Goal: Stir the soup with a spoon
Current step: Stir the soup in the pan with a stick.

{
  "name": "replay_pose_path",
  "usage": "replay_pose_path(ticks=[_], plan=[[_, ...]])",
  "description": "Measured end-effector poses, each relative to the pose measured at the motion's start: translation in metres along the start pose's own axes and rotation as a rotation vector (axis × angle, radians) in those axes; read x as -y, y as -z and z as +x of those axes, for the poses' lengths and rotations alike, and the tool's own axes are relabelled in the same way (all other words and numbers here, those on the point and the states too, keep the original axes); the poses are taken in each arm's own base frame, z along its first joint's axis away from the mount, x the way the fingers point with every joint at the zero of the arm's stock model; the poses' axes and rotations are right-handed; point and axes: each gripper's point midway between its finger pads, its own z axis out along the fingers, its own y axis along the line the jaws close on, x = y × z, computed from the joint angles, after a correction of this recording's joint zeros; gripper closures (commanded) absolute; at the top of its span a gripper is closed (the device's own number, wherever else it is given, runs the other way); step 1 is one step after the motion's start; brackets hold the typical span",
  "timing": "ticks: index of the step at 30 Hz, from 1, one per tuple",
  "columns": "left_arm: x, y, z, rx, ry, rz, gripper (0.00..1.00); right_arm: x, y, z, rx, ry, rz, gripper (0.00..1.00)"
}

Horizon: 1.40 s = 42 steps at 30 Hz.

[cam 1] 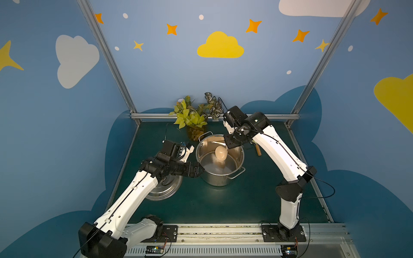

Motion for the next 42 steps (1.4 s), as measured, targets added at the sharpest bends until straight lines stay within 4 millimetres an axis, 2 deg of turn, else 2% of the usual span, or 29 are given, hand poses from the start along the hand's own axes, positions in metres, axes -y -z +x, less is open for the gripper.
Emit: replay_pose_path(ticks=[6,12,17,22,26,33,38,42], plan=[[0.000,0.000,0.000,0.000,-0.004,0.000,0.00,-0.024,-0.015,-0.013,0.004,0.012,-0.086,1.00],[0.000,0.002,-0.001,0.009,-0.003,-0.001,0.00,-0.048,-0.011,-0.005,-0.016,0.039,-0.150,1.00],[0.000,0.005,-0.002,0.020,-0.004,0.000,0.00,-0.054,-0.011,0.013,-0.056,0.047,-0.148,1.00],[0.001,0.008,-0.002,0.027,-0.006,0.000,0.00,-0.035,0.002,0.039,-0.078,0.049,-0.084,1.00],[0.001,0.012,0.001,0.028,-0.004,-0.001,0.00,-0.015,0.019,0.051,-0.059,0.023,-0.043,1.00],[0.001,0.019,-0.002,0.038,0.004,-0.008,0.00,0.009,0.039,0.049,-0.009,-0.050,-0.029,1.00],[0.004,0.031,-0.016,0.085,0.002,-0.010,0.00,0.018,0.050,0.042,0.042,-0.123,-0.070,1.00],[0.002,0.042,-0.026,0.124,0.018,-0.015,0.00,0.027,0.070,0.041,0.127,-0.185,-0.115,1.00]])
